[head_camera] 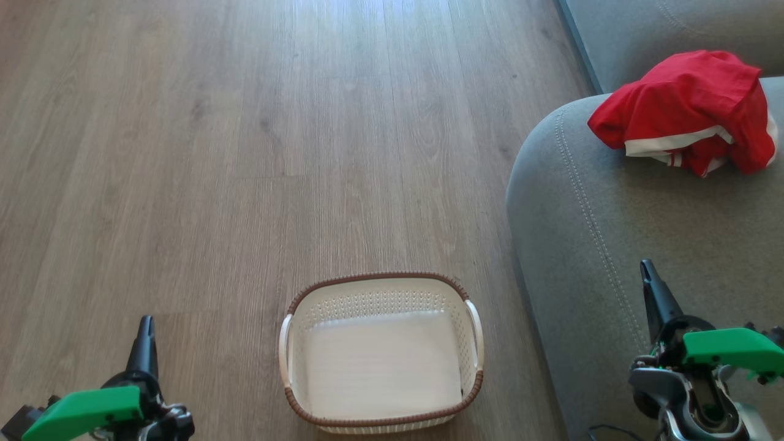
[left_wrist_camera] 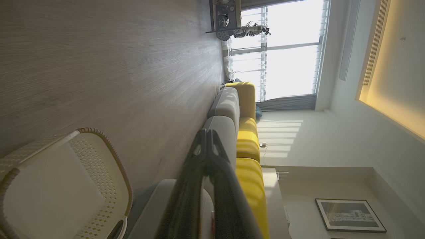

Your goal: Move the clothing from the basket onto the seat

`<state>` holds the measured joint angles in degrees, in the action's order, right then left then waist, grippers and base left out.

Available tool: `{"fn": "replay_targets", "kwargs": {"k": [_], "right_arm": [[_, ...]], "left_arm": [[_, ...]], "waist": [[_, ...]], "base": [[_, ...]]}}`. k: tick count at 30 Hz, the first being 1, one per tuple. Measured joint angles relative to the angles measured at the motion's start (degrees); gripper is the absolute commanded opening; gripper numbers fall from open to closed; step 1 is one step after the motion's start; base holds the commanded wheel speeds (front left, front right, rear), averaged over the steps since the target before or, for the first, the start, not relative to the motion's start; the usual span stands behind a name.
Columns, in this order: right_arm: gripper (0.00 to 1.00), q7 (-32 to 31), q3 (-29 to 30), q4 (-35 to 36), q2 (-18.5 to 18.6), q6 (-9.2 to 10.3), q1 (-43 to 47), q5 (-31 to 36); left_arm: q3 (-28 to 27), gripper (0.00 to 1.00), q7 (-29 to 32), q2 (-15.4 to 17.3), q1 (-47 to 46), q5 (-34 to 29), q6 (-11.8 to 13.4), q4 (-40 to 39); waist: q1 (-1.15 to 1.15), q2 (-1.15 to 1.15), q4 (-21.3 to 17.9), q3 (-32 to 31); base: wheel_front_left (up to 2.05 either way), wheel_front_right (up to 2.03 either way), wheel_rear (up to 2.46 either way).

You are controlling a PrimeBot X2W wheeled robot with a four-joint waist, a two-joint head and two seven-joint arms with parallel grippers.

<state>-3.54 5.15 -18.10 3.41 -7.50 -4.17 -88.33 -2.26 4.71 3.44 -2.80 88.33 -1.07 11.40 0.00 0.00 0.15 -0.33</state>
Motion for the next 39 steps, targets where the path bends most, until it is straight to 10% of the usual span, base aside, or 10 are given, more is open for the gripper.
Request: {"fn": "replay_targets", "kwargs": {"k": [39], "right_arm": [[0.00, -0.4, -0.7, 0.9, 0.9, 0.01, -0.2, -6.5]], "left_arm": [[-2.2, 0.00, 1.2, -1.0, -0.2, 3.9, -1.0, -0.4]], "waist": [[0.00, 0.00, -0.2, 0.2]], "base": [[0.00, 0.00, 0.00]]}}
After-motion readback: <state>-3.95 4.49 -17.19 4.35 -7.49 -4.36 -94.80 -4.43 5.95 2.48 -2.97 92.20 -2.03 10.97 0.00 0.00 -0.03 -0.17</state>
